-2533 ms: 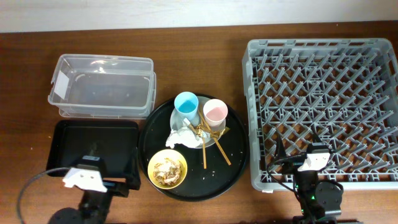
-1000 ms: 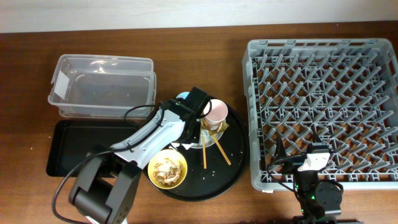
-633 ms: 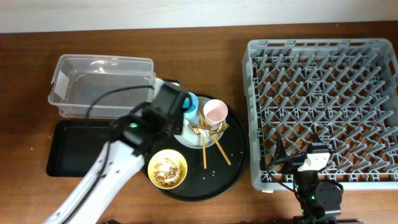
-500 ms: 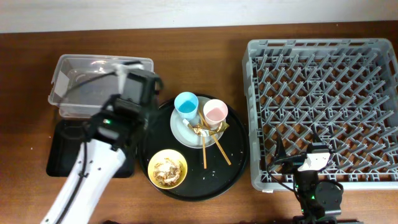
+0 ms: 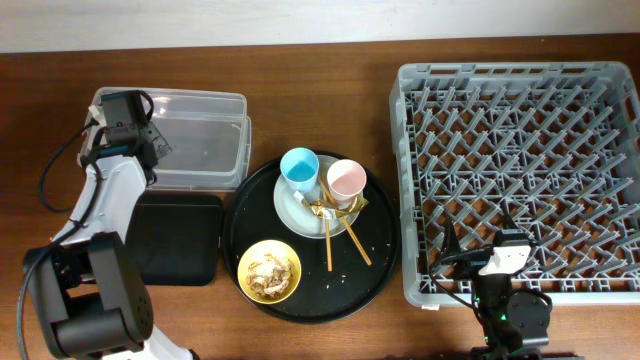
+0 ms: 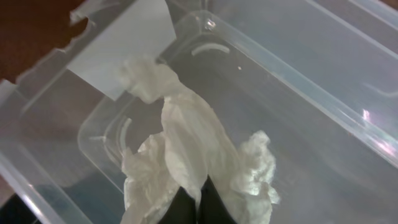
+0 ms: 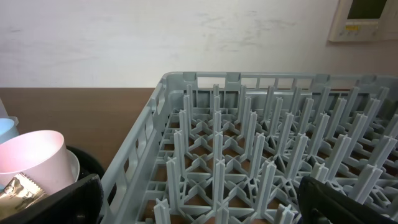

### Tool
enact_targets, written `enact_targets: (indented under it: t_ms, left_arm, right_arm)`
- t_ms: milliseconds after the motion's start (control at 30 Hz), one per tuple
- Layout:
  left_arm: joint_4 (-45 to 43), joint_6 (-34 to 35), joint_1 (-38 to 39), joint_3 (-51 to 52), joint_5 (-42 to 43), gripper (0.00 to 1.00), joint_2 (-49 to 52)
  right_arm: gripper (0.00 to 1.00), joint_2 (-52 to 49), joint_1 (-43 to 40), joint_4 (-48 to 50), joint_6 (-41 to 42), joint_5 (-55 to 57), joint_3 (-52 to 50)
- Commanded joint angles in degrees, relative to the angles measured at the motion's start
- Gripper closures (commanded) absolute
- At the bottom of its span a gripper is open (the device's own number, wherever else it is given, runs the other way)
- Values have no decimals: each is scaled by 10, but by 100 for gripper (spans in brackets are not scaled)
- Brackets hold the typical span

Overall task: Sort waste into correct bins and load items into the dishwasher rack
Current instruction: 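Carry the tissue with the left gripper and drop it in the clear bin, then reach left gripper to the gold wrapper on the plate and grasp it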

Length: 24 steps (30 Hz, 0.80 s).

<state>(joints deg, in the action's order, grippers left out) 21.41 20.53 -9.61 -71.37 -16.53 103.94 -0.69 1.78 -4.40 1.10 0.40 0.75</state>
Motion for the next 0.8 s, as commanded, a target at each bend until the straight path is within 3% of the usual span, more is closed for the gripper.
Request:
enact_targets:
  t_ms: [0,100,133,200,300,400,433,567,667,700,733,767]
  left_arm:
    - [32,-9,-4,-3,31,80,5]
    - [57,-9,-4,-3,31,79,5]
    - [57,-9,-4,-5,30,64,3]
    - [57,-24,-4,-22,31,49,-9]
    - [102,-35,0,-84,42,41,-62]
    - [157,-35,14,-112,96,32,-131]
    - [199,-35,24,-112,166,31,-174]
    - [381,-34,106,-112,400,30,-248]
    - [417,-4,192,-101,405,31,-247]
    - [410,30,231,-87,393,36,-247]
    - [405,71,260,-75,356,47,-247]
    - [401,162,301,-52,282,49,-247]
  right_arm:
    - [2,3,-3,-2,-2,3,-4]
    - [2,3,-3,-2,-2,3,-4]
    - [2,3,-3,-2,-2,3,-4]
    - [2,3,-3,-2,-2,3,-4]
    - [2,3,-3,-2,-2,3,-4]
    - [2,3,-3,-2,-2,3,-4]
    - [2,3,-3,-2,-2,3,-4]
    - [2,3,-3,-2,-2,3,-4]
    - [2,3,-3,-2,-2,3,-4]
    - [2,3,-3,-2,-2,3,-4]
    - [2,3,-3,-2,-2,3,-4]
    - [2,3,-3,-2,-2,3,-4]
